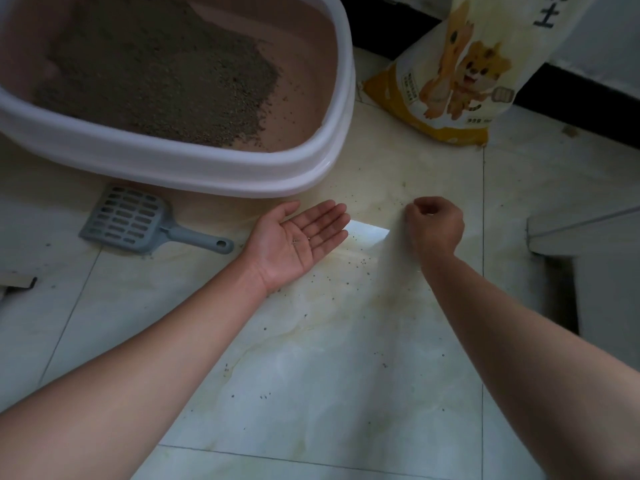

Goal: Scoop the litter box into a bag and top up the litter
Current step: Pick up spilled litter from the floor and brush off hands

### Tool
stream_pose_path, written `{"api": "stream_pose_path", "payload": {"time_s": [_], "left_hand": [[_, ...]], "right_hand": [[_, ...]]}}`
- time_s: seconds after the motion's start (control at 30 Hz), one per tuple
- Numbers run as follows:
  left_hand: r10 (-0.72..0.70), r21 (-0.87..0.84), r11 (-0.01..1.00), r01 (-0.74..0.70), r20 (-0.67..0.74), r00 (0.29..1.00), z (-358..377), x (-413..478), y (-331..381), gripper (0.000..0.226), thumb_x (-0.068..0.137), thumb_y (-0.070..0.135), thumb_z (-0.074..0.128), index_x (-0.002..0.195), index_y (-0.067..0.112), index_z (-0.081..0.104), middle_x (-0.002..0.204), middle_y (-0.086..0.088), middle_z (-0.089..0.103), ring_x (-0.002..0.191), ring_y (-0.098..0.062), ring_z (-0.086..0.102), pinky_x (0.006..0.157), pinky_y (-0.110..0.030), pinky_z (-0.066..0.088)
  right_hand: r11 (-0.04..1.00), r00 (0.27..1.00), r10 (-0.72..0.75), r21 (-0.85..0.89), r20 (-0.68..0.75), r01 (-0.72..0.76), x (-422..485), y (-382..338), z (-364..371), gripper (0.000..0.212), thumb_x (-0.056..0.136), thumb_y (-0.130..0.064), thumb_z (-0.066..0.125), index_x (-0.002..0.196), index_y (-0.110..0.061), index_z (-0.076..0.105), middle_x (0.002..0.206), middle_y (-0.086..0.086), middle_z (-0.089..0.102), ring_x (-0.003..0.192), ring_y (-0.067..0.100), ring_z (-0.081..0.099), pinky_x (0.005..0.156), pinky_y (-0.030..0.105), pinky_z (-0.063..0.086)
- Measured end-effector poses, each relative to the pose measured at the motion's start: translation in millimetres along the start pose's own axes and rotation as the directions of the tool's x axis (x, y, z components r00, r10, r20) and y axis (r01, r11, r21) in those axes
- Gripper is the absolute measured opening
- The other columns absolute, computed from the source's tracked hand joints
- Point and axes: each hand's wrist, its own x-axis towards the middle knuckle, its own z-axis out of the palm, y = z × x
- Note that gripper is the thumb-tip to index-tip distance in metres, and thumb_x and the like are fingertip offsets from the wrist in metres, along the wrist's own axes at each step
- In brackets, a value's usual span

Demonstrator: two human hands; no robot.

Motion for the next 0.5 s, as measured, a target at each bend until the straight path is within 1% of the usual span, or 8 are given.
{"api": "stream_pose_path", "payload": {"time_s": [0.1, 0.2, 0.27, 0.3, 0.4, 0.5], "left_hand": [[0.001, -0.001, 1.0, -0.001, -0.003, 1.0, -2, -1, 1, 0.046, 0.098, 0.026, 0.039, 0.107, -0.006, 0.07, 0.124, -0.02, 0.065, 0.113, -0.034, 0.064, 0.101, -0.05, 0.047], [0.002, -0.012, 1.0, -0.002, 0.0, 1.0, -2, 0, 1, 0.046, 0.098, 0.026, 0.039, 0.106, -0.006, 0.07, 0.124, -0.02, 0.065, 0.113, -0.034, 0.064, 0.1, -0.051, 0.047], [0.0, -0.011, 1.0, 0.0, -0.003, 1.0, -1, 0, 1, 0.046, 0.098, 0.025, 0.038, 0.107, -0.006, 0.07, 0.124, -0.02, 0.065, 0.114, -0.034, 0.064, 0.101, -0.051, 0.046], [0.0, -0.01, 1.0, 0.0, -0.005, 1.0, 0, 0, 2, 0.046, 0.098, 0.025, 0.038, 0.107, -0.006, 0.07, 0.124, -0.02, 0.065, 0.114, -0.034, 0.063, 0.102, -0.051, 0.046], [0.007, -0.008, 1.0, -0.007, -0.007, 1.0, 3, 0, 2, 0.045, 0.098, 0.025, 0.038, 0.109, -0.006, 0.069, 0.123, -0.02, 0.065, 0.113, -0.034, 0.064, 0.103, -0.05, 0.045], [0.013, -0.004, 1.0, -0.013, -0.013, 1.0, 5, 0, 2, 0.044, 0.097, 0.025, 0.039, 0.113, -0.005, 0.067, 0.123, -0.02, 0.065, 0.113, -0.034, 0.064, 0.103, -0.049, 0.046]], "right_hand": [[1.0, 1.0, -0.004, -0.01, -0.009, 0.004, 1, -2, 6, 0.018, 0.086, -0.024, 0.069, 0.101, -0.021, 0.078, 0.09, -0.007, 0.074, 0.078, 0.008, 0.063, 0.076, 0.022, 0.05], [0.998, 0.999, -0.041, -0.052, -0.02, 0.04, 2, -2, 8, 0.015, 0.088, -0.024, 0.068, 0.098, -0.021, 0.078, 0.089, -0.008, 0.073, 0.076, 0.007, 0.062, 0.069, 0.016, 0.044], [0.991, 0.995, -0.1, -0.092, -0.018, 0.098, 0, 1, 7, 0.014, 0.09, -0.023, 0.066, 0.097, -0.021, 0.078, 0.092, -0.008, 0.073, 0.077, 0.008, 0.061, 0.065, 0.012, 0.039], [0.981, 0.988, -0.151, -0.122, -0.01, 0.149, -1, 2, 7, 0.014, 0.091, -0.022, 0.065, 0.095, -0.021, 0.078, 0.094, -0.007, 0.072, 0.078, 0.01, 0.061, 0.065, 0.012, 0.038], [0.923, 0.945, -0.326, -0.204, 0.035, 0.326, -2, 8, 5, 0.016, 0.091, -0.017, 0.061, 0.091, -0.019, 0.077, 0.097, -0.003, 0.07, 0.081, 0.014, 0.062, 0.068, 0.014, 0.037], [0.862, 0.911, -0.404, -0.299, 0.087, 0.41, 3, 6, 5, 0.018, 0.092, -0.016, 0.056, 0.09, -0.016, 0.074, 0.095, -0.001, 0.067, 0.075, 0.019, 0.06, 0.066, 0.024, 0.042]]}}
